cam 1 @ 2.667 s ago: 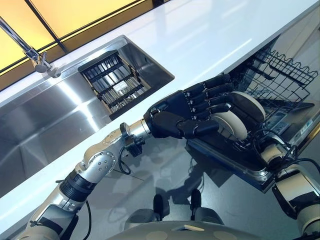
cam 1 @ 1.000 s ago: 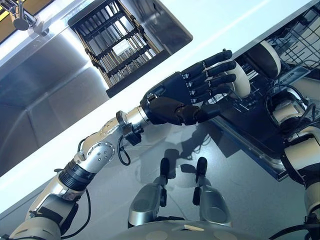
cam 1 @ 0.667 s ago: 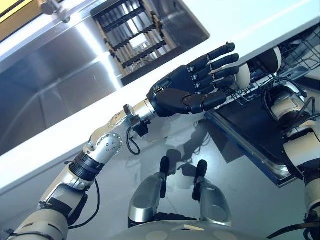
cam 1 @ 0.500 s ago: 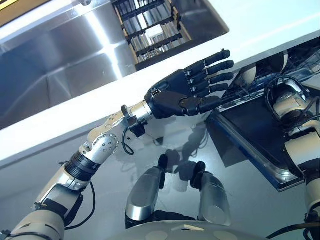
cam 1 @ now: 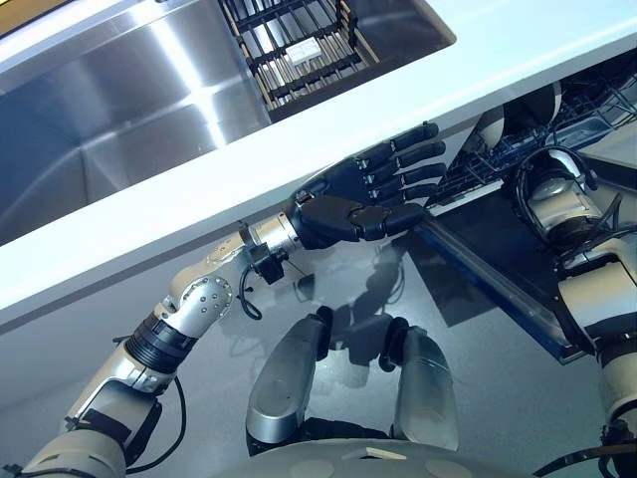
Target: Pick up plates and place into dishwasher.
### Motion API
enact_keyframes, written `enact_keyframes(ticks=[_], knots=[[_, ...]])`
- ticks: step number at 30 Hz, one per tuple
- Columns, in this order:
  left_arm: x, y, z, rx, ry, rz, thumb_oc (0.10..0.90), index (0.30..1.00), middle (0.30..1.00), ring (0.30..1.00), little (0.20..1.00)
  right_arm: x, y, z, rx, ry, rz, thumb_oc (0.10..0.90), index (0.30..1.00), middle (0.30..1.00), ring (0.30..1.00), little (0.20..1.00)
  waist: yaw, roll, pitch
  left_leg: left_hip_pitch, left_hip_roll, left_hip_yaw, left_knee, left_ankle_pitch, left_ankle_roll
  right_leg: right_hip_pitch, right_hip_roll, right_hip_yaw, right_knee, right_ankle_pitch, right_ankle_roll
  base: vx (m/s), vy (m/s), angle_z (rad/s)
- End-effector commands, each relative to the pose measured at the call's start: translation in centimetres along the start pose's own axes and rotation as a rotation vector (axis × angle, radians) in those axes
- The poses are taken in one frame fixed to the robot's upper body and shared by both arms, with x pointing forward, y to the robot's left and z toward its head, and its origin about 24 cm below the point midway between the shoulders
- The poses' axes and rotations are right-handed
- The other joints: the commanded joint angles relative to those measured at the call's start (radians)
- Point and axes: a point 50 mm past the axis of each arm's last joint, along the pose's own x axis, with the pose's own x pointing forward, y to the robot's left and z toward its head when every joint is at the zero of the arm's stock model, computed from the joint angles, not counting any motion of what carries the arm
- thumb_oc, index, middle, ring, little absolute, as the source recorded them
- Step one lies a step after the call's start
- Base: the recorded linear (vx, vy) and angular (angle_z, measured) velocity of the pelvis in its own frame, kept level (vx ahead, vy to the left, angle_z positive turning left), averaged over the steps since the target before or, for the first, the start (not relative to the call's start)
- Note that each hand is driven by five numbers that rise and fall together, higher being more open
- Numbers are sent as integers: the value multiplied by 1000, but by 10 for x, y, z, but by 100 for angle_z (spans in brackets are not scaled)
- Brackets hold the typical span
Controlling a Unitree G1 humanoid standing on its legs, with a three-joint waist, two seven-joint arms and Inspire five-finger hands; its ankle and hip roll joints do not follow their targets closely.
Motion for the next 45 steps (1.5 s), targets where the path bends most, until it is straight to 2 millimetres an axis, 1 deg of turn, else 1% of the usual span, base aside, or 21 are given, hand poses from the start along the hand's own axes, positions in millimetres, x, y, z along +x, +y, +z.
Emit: enact_keyframes(ticks=[1,3,7,10,14,18,21,22,25,29,32,35,36,40,41,42,43,44,45], knots=[[-9,-11,32,34,-216,-59,800,900,900,900,900,-5,-46,27,35,-159,-176,100,300,300,300,200,1,-25,-54,-48,2,-25,137,-76,59,94,39,6,87,-58,-79,5,3,-9],[-9,-11,32,37,-214,-60,800,900,900,900,900,-5,-48,24,51,-175,-195,100,300,300,300,200,-4,-26,-57,-46,5,-23,143,-78,58,93,39,8,93,-59,-78,29,2,-7],[-11,-7,29,24,-211,-20,800,900,900,900,900,-3,-48,14,53,-141,-184,100,300,300,300,200,-6,-23,-63,-30,10,-22,134,-75,54,106,43,12,92,-61,-77,81,-2,-4],[-12,-6,29,23,-218,-2,800,900,900,900,900,-3,-54,13,45,-136,-197,100,300,300,300,200,-3,-19,-61,-30,7,-26,126,-61,51,107,43,10,94,-60,-77,23,0,-1],[-18,-4,34,38,-237,22,800,900,900,900,900,-6,-70,23,58,-148,-235,100,300,300,300,200,10,-10,-53,-41,-1,-31,99,-40,47,89,37,3,113,-64,-76,1,-18,1],[-24,-2,35,40,-241,40,800,900,900,900,900,-9,-86,28,65,-153,-263,100,300,300,300,200,29,-3,-46,-51,-8,-43,78,-16,37,83,34,-13,122,-69,-78,6,-51,10],[-27,-2,38,47,-232,23,800,900,900,900,900,-13,-95,38,78,-180,-304,100,300,300,300,200,40,2,-36,-67,-15,-50,78,-13,37,64,29,-18,142,-76,-77,-48,-59,18],[-28,-3,39,54,-226,5,800,900,900,900,900,-15,-100,44,88,-202,-320,100,300,300,300,200,44,1,-35,-73,-16,-54,72,-8,36,55,28,-21,143,-73,-75,-94,-57,15],[-28,-6,42,76,-211,-43,800,900,900,900,900,-18,-103,50,93,-229,-330,100,300,300,300,200,46,-4,-35,-79,-14,-55,67,-7,35,49,26,-25,134,-67,-71,-89,-42,11],[-26,-9,41,87,-186,-74,800,900,900,900,900,-17,-98,50,81,-251,-314,100,300,300,300,200,40,-14,-40,-73,-8,-54,74,-23,38,58,33,-25,121,-67,-72,-22,-10,1],[-22,-11,40,80,-158,-87,800,900,900,900,900,-16,-93,45,98,-272,-288,100,300,300,300,200,22,-32,-52,-60,3,-45,101,-52,44,77,41,-15,106,-65,-72,1,9,-2],[-19,-13,38,69,-158,-98,800,900,900,900,900,-16,-89,40,99,-299,-290,100,300,300,300,200,2,-43,-65,-53,13,-42,113,-52,44,84,47,-4,93,-58,-72,5,53,-8],[-18,-14,37,63,-162,-102,800,900,900,900,900,-15,-86,36,88,-316,-293,100,300,300,300,200,-9,-49,-71,-46,20,-37,118,-62,46,90,49,3,90,-59,-71,23,92,-12],[-18,-15,31,52,-174,-94,800,900,900,900,900,-16,-71,14,106,-353,-266,100,300,300,300,200,-53,-72,-87,-13,43,-13,131,-92,52,114,63,32,75,-62,-70,33,103,-23],[-20,-15,28,47,-177,-82,800,900,900,900,900,-18,-60,1,126,-370,-265,100,300,300,300,200,-76,-82,-95,0,49,-4,136,-101,54,121,71,44,70,-62,-69,23,94,-29],[-20,-14,27,46,-175,-79,800,900,900,900,900,-19,-59,-3,129,-370,-264,100,300,300,300,200,-79,-83,-97,3,51,-2,136,-100,53,123,72,46,70,-63,-68,29,102,-25],[-21,-14,25,51,-179,-68,800,900,900,900,900,-21,-54,-12,136,-376,-263,100,300,300,300,200,-94,-87,-101,9,56,3,138,-97,53,127,77,53,68,-63,-67,28,112,-22],[-22,-14,22,56,-187,-62,800,900,900,900,900,-26,-47,-25,152,-386,-267,100,300,300,300,200,-121,-94,-107,21,63,11,139,-99,54,131,84,68,65,-63,-65,22,102,-16],[-22,-14,22,56,-187,-62,800,900,900,900,900,-26,-47,-25,152,-386,-267,100,300,300,300,200,-121,-94,-107,21,63,11,139,-99,54,131,84,68,65,-63,-65,14,91,-27]])
